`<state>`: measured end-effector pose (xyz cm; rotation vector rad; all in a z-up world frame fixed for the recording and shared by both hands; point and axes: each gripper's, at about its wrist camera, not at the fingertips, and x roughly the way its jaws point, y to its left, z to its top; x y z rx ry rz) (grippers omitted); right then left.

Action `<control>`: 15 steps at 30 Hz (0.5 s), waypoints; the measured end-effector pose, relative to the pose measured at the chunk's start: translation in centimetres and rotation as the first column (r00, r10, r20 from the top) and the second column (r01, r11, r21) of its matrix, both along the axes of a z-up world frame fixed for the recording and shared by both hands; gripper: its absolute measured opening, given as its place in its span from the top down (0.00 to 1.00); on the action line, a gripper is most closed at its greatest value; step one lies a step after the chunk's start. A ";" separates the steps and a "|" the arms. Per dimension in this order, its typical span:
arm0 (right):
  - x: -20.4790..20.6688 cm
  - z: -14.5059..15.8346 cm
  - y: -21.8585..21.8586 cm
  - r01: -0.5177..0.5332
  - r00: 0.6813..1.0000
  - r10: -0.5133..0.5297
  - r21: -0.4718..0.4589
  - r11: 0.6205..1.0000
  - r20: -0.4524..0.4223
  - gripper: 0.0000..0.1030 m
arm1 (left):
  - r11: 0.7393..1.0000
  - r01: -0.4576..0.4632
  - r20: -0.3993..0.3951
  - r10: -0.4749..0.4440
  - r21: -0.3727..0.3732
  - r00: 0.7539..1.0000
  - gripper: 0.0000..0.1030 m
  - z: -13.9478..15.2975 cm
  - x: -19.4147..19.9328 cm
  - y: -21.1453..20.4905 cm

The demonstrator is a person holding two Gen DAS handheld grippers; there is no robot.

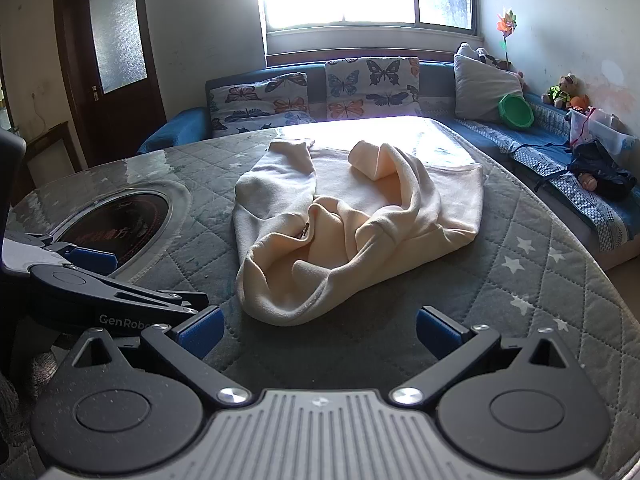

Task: Fold clothes
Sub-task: 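Move both grippers open toward the crumpled cream sweatshirt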

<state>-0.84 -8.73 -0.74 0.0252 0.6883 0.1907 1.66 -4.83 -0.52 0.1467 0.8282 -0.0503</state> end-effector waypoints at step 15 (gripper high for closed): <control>0.3 -0.2 0.0 0.002 1.000 -0.002 0.000 1.000 -0.003 0.00 | 1.000 0.001 -0.006 -0.001 0.005 1.000 0.00 -0.2 0.4 0.0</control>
